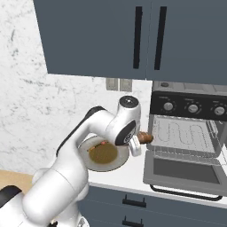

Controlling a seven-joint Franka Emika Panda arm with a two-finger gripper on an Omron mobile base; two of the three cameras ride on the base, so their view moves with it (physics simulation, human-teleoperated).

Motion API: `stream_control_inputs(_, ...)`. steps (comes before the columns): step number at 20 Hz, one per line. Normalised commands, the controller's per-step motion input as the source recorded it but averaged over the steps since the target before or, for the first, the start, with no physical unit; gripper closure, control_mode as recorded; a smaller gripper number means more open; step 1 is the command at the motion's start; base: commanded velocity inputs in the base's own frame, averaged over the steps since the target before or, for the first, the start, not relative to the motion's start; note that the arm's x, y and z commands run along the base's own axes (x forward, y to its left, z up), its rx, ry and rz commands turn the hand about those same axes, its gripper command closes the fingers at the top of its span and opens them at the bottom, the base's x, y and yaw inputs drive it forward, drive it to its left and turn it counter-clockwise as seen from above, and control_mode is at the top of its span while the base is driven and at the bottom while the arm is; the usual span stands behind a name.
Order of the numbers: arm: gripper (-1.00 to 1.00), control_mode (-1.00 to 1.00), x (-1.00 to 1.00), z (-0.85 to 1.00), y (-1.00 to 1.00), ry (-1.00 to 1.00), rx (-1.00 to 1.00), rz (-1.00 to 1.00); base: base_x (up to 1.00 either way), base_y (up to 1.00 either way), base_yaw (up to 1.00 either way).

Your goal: Pick up the kebab skewer and baguette bread, and place them inside the toaster oven. Close the toaster oven door and start by setting the timer.

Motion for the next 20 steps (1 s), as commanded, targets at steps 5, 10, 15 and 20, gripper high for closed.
stream_control_inputs(5,1.0,-1.0,-0.01,0.77,-0.87,-0.12,0.11,-0.04,0.0,0.0,0.0)
stream_control_inputs(10,1.0,-1.0,0.07,0.55,-0.81,-0.03,0.05,-0.02,0.0,0.0,0.0)
stream_control_inputs(15,1.0,-1.0,0.27,0.02,-0.67,0.0,0.0,-0.02,0.0,0.0,0.0)
stream_control_inputs(20,1.0,-1.0,0.36,-0.26,-0.47,0.0,-0.01,-0.04,0.0,0.0,0.0)
